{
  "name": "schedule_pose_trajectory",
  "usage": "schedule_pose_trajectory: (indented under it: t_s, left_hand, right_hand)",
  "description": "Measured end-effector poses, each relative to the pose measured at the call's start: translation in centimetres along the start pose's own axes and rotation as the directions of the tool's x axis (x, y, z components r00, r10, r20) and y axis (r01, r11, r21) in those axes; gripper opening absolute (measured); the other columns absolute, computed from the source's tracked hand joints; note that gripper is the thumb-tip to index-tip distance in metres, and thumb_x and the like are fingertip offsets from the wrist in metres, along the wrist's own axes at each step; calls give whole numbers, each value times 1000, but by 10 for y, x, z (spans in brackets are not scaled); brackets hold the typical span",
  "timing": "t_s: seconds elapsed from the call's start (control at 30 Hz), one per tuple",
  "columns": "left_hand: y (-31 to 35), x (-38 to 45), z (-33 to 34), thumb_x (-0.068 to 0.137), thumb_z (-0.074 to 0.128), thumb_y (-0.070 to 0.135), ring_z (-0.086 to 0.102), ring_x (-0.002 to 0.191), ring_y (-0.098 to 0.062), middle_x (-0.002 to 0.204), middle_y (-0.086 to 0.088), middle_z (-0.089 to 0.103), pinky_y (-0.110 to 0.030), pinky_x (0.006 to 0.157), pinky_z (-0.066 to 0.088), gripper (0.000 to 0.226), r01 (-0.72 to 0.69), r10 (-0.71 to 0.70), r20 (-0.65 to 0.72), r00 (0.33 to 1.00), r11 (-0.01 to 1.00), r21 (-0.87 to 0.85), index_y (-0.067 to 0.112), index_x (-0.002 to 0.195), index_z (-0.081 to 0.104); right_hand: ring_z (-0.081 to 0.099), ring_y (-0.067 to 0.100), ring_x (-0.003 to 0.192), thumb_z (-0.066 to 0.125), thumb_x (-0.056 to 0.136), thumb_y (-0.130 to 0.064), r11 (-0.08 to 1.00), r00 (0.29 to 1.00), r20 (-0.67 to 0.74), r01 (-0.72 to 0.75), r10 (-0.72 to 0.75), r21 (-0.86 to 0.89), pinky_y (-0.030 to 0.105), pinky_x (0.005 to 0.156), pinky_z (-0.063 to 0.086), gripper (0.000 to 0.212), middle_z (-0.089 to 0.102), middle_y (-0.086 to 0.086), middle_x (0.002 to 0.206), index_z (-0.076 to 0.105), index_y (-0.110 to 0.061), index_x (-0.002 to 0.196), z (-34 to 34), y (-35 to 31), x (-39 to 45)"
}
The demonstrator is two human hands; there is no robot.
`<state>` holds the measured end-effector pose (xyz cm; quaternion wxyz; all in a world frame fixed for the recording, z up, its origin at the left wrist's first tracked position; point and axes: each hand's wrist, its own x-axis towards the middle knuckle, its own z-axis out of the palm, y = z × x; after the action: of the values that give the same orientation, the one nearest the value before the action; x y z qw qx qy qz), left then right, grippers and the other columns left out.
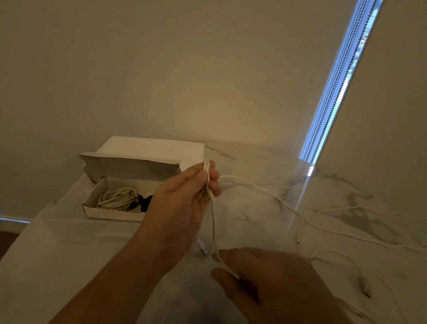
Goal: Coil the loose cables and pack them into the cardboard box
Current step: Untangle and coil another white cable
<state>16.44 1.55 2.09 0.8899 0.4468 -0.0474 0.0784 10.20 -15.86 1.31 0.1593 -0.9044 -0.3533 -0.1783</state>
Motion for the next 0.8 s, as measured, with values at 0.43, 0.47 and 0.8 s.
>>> schedule_pose_trajectory:
  t_s: [0.43,0.47,0.8]
  left_hand:
    - [-17,-25,16,104,42,24,66,92,-22,94,-13,70,-42,94,52,30,-82,-194,269,943,648,757,15,107,71]
    - [-18,-26,17,104,42,23,65,87,-18,93,-13,69,-40,91,52,30,-76,-220,273,936,634,770,16,106,71]
    - [-18,-25,18,103,35,6,59,69,-8,76,4,66,-22,72,51,38,60,-327,293,898,752,657,13,102,72]
  right_hand:
    - [54,2,57,36,97,-47,982,942,-285,-187,176,-11,14,50,39,29,63,-19,76,63,-36,95,-16,12,1]
    - [51,1,55,39,97,-45,977,933,-302,-211,195,-20,10,50,34,24,60,-20,73,62,-36,93,-17,17,1]
    - [54,-1,67,53,90,-43,927,859,-347,-350,376,138,6,59,38,17,61,-16,81,64,-31,94,-19,46,2]
